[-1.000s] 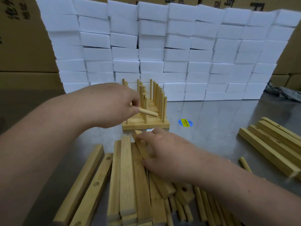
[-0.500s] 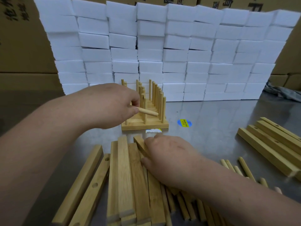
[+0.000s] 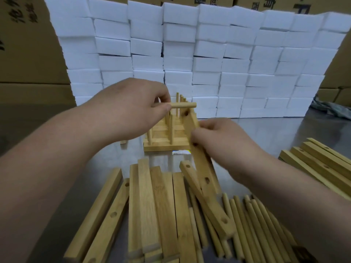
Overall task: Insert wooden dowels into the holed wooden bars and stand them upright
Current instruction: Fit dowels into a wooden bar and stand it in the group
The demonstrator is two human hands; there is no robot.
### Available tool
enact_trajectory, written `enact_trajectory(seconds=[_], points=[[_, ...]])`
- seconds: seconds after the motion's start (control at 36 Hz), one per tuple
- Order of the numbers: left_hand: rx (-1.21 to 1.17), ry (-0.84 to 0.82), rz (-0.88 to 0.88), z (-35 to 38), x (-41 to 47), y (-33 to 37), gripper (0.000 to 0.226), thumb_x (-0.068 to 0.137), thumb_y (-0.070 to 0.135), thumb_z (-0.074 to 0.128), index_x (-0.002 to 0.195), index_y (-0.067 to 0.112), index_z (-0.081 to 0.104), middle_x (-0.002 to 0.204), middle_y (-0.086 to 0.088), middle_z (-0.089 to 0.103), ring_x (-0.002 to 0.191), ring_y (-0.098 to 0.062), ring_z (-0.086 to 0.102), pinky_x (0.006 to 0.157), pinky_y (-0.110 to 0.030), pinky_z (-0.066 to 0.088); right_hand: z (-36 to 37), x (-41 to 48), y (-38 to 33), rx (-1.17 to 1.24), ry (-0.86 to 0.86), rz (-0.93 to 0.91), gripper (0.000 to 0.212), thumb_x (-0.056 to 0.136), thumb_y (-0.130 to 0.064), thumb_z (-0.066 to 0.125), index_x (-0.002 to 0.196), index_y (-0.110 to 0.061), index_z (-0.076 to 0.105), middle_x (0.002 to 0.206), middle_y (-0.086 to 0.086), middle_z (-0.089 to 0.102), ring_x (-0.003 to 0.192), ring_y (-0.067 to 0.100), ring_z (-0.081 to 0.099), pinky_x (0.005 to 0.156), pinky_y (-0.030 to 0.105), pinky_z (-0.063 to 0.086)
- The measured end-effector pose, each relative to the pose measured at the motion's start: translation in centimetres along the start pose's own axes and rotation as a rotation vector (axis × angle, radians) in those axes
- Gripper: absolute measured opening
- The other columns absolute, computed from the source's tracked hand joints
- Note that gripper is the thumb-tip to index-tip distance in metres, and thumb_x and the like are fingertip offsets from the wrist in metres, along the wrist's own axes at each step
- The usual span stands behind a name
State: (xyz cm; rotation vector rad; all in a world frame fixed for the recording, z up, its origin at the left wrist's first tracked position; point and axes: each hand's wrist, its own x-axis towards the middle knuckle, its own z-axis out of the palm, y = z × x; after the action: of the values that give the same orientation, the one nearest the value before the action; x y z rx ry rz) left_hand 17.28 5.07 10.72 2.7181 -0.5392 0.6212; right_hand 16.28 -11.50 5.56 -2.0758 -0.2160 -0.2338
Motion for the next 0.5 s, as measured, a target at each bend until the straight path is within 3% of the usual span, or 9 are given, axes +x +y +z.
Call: enact_trajectory(seconds=[0.06,0.11,0.19,0.25,0.31,0.44,0.5], points=[[-0.026,0.013,0.007,0.02,-0.05,0.05,0.015,0.089,0.039,0.044,0.081,0.034,0.055,0.062,0.013,0.053,0.058,0.009,0.049,0.048,-0.024,0.026,-0.49,0.33,0.11,0.155,0.051,0.014,0.016,0.074,-0.014,0.049,0.065,0.0,0.047,0.063,0.007,0.037,0.057,0.018,0.032,0.058,0.032,0.029],[-0.051,0.02,0.016,0.11,-0.09,0.17,0.015,0.088,0.039,0.044,0.08,0.033,0.055,0.063,0.013,0.054,0.061,0.015,0.046,0.049,-0.024,0.027,-0.75,0.53,0.23,0.245,0.089,0.021,0.016,0.077,-0.01,0.048,0.063,-0.003,0.046,0.058,0.007,0.042,0.05,0.017,0.037,0.051,0.028,0.034],[-0.059,0.018,0.025,0.27,-0.18,0.41,0.016,0.086,0.041,0.043,0.079,0.032,0.054,0.063,0.011,0.054,0.064,0.01,0.046,0.05,-0.025,0.026,-0.67,0.56,0.17,0.341,0.084,0.017,0.014,0.083,-0.009,0.045,0.07,-0.009,0.051,0.053,0.0,0.054,0.037,0.007,0.045,0.042,0.02,0.043],[-0.052,0.019,0.029,0.34,-0.21,0.5,0.016,0.088,0.039,0.044,0.08,0.032,0.055,0.064,0.01,0.054,0.061,0.002,0.047,0.05,-0.026,0.026,-0.55,0.46,0.04,0.388,0.071,0.022,0.014,0.085,-0.01,0.043,0.074,-0.007,0.05,0.062,0.007,0.058,0.035,0.008,0.045,0.042,0.021,0.044],[-0.048,0.022,0.029,0.35,-0.25,0.54,0.015,0.09,0.039,0.045,0.082,0.033,0.056,0.066,0.01,0.054,0.059,0.001,0.047,0.05,-0.026,0.026,-0.55,0.38,0.04,0.335,0.084,-0.004,0.016,0.086,-0.014,0.042,0.073,-0.008,0.049,0.062,0.009,0.061,0.035,0.01,0.046,0.042,0.022,0.044],[-0.081,0.039,0.045,0.3,-0.34,0.74,0.015,0.085,0.041,0.043,0.075,0.035,0.053,0.064,0.011,0.053,0.06,0.011,0.045,0.049,-0.025,0.026,-0.45,0.54,0.54,0.199,0.166,-0.078,0.025,0.086,-0.024,0.049,0.061,-0.021,0.05,0.044,-0.01,0.049,0.037,0.005,0.043,0.038,0.016,0.034],[-0.098,0.047,0.046,0.22,-0.4,0.86,0.015,0.082,0.043,0.042,0.073,0.036,0.052,0.062,0.011,0.053,0.06,0.011,0.045,0.049,-0.025,0.026,-0.32,0.51,0.59,0.223,0.16,-0.095,0.021,0.087,-0.028,0.051,0.068,-0.027,0.058,0.044,-0.016,0.05,0.039,0.0,0.044,0.037,0.012,0.033]])
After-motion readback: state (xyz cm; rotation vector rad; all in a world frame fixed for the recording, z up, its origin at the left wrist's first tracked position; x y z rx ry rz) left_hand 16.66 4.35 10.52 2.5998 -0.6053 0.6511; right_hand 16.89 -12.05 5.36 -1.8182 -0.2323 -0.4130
